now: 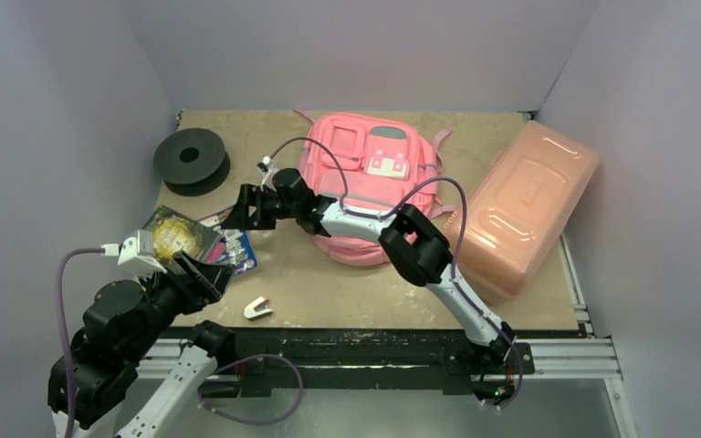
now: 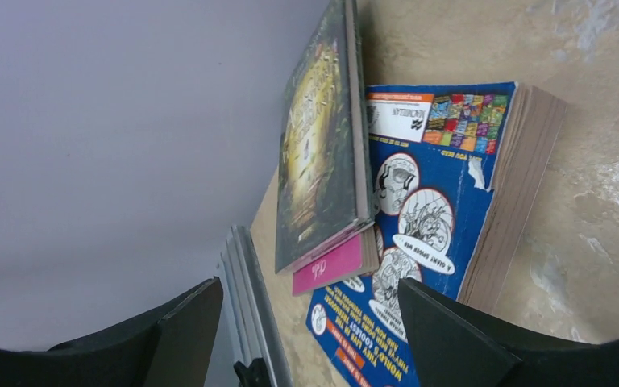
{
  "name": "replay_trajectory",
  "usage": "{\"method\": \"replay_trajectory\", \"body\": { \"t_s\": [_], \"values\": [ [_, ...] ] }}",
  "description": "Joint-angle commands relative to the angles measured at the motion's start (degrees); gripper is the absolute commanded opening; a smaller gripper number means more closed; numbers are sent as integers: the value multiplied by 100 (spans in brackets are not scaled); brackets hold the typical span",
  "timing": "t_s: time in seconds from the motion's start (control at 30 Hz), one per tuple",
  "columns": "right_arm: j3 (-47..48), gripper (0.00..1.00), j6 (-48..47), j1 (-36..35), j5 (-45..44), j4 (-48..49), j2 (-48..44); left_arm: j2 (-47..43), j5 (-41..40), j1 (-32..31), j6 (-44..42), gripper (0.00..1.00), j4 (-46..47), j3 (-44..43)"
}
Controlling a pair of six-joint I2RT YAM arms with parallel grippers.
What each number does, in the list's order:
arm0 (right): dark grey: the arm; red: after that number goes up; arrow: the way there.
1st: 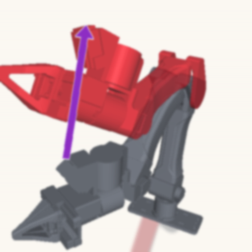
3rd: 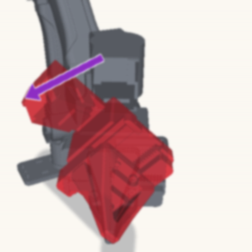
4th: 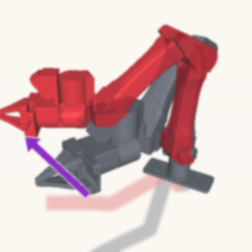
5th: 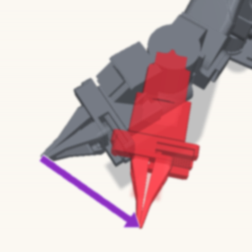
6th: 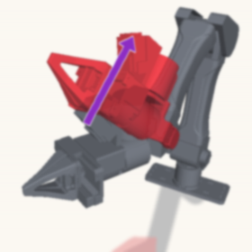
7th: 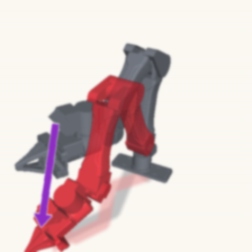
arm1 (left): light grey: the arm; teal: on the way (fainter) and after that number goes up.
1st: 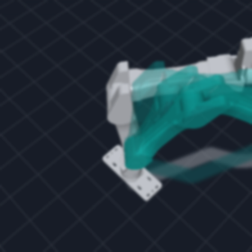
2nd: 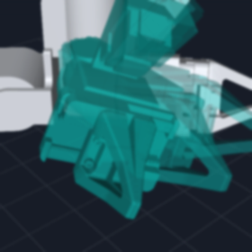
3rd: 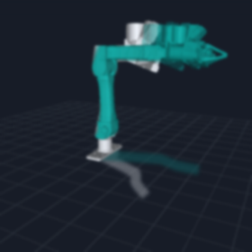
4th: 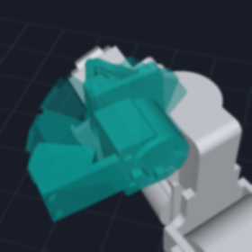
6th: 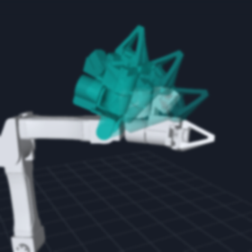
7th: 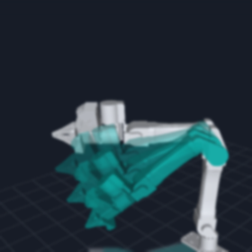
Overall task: Pack the student bag
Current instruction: Place the book in the student bag, then pick up the book from the center of the board.
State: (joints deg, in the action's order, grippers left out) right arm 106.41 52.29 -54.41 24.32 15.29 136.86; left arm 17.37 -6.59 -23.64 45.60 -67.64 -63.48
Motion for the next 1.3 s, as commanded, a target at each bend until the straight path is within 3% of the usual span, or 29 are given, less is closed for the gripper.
{"method": "replay_trajectory", "body": {
  "t_s": [0.0, 0.33, 0.47, 0.63, 0.77, 0.9, 1.03, 1.27],
  "values": [
    [904, 83, 930, -62, 299, 363, 485, -188, 210, 26, 85, 71, -122, -59],
    [2084, 74, 1231, -181, 151, 66, 1673, -239, 204, 26, -38, 71, -278, -292],
    [2656, 61, 1338, -249, 124, -107, 2081, -318, 211, 26, -17, 71, -336, -307],
    [2717, 47, 1453, -304, 119, 23, 2235, -356, 167, 26, -27, 71, -438, -364],
    [2742, 42, 1412, -355, 145, 40, 2250, -357, 175, 26, -26, 71, -461, -360],
    [2771, 19, 1398, -343, 210, 152, 2198, -312, 196, 26, 15, 71, -418, -274],
    [2417, 0, 1230, -204, 338, 269, 1626, -219, 213, 26, 104, 71, -433, -137],
    [-260, 0, 728, 314, 799, 945, -755, -207, 192, 26, 476, 71, -155, 303]
  ]
}}
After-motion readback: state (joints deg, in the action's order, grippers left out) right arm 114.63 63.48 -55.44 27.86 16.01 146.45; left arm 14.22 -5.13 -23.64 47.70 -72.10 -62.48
